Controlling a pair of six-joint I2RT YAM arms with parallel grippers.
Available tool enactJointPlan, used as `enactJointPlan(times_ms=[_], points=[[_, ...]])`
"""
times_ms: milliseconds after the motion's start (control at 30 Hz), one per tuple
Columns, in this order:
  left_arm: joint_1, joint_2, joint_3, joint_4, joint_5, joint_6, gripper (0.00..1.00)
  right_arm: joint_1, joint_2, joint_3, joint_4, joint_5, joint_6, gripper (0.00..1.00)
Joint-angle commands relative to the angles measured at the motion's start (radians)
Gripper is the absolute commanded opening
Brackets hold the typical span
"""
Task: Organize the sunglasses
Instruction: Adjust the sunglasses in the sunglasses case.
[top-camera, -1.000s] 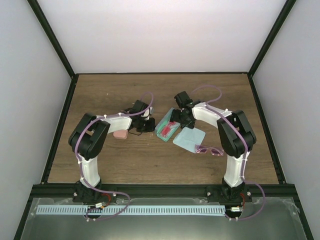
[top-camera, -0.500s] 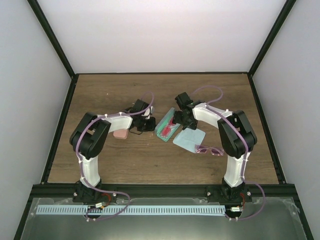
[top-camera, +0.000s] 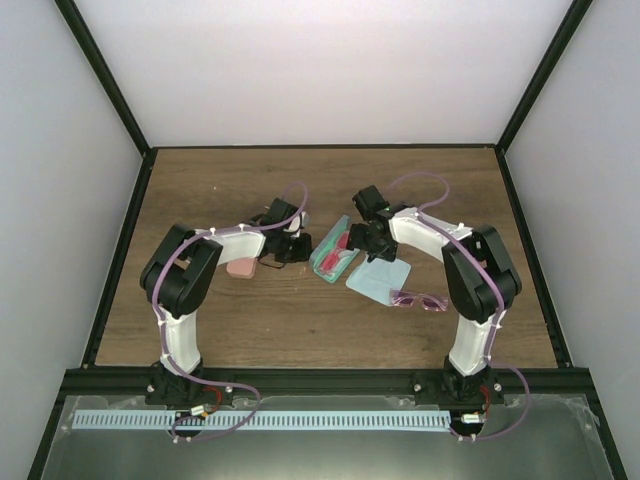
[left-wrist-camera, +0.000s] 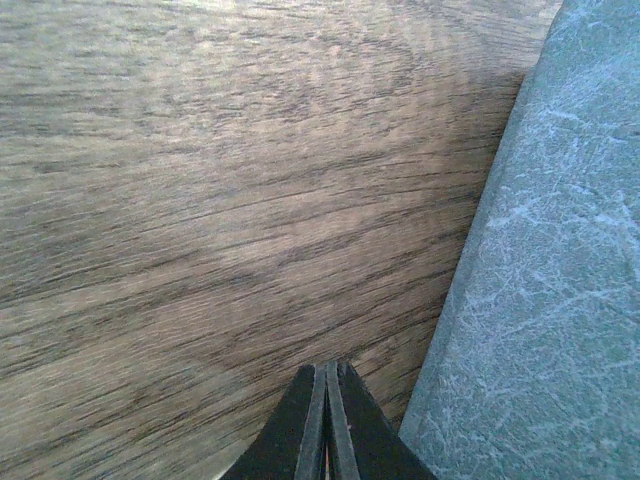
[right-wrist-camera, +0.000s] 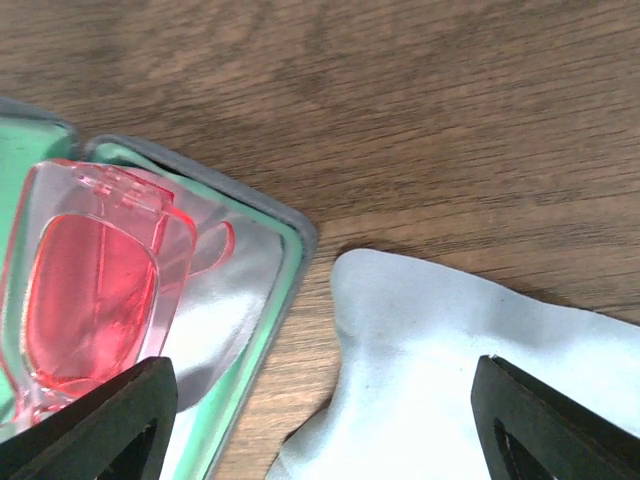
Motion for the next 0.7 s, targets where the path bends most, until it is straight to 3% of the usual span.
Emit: enactJointPlan(times_ms=[0,200,400,667], points=[[-0.004,0.046,0.002,-0.017,-0.017,-0.002,0.04,0.000,-0.052,0.022,0.018,-0.031,-0.003,0.83],[-0.004,0.045,0.001,-0.024,-0.024,-0.001,0.04,-0.001,-0.014,0.059,0.028,-0.058,-0.013,0.85],[-0.004,0.054,0.002,-0.027,-0.022,0.001,0.04,0.010,0.025,0.079,0.065,-0.119,-0.045,1.00],[-0.004,0.052,0.014,-0.046,-0.022,0.016,0.04,0.022,0.067,0.078,0.066,-0.118,-0.020,1.00]])
